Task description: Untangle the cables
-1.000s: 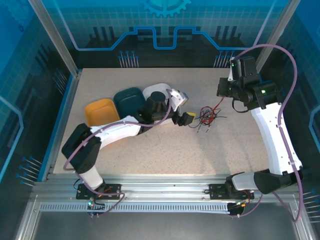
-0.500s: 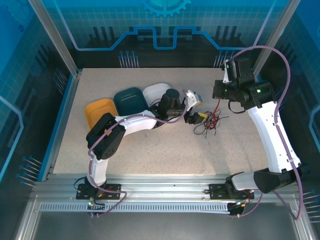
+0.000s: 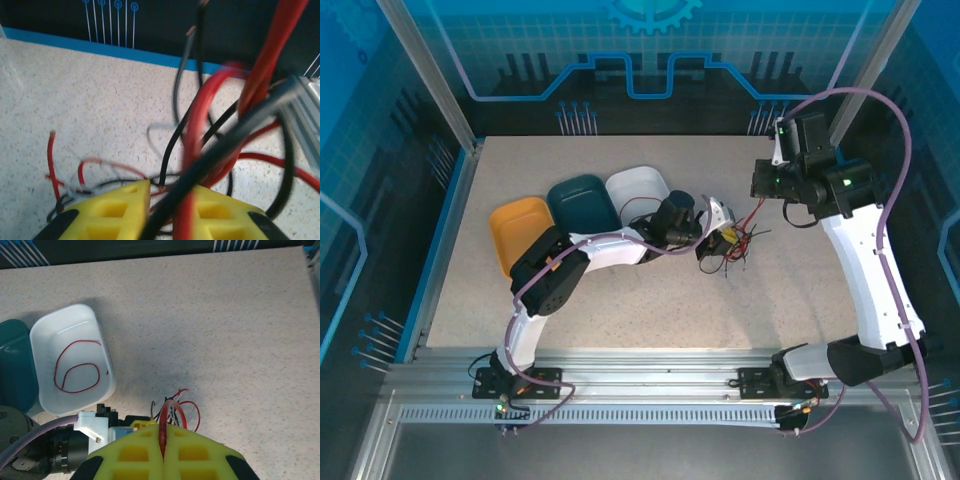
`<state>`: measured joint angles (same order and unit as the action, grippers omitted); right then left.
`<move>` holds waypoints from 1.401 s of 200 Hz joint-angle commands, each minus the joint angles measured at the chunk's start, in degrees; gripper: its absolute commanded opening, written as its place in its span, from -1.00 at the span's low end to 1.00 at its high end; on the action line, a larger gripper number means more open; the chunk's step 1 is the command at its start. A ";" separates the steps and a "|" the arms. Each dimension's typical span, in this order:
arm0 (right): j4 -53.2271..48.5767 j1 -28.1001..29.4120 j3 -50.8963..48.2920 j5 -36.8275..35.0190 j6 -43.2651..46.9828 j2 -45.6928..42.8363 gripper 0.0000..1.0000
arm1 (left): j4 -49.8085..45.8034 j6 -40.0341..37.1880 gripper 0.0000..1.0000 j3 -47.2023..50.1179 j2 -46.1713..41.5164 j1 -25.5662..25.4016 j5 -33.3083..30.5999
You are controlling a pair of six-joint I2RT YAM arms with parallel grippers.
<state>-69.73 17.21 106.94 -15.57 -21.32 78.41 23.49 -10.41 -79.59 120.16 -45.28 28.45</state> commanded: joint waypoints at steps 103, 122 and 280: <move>-7.12 0.57 23.09 -9.69 4.39 1.05 -1.00 | 0.82 2.59 -0.84 9.56 -1.81 -0.16 -4.60; -8.14 0.63 27.36 -10.87 5.05 2.15 -1.00 | 0.38 2.08 -0.45 10.50 -2.56 -0.13 -5.75; 3.04 0.66 19.97 -1.22 4.10 7.56 -1.00 | -2.98 1.60 0.98 31.57 -32.22 -0.08 -16.95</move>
<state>-70.17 17.23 127.17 -20.60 -17.30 83.96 22.70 -9.06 -52.40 94.24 -45.28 15.66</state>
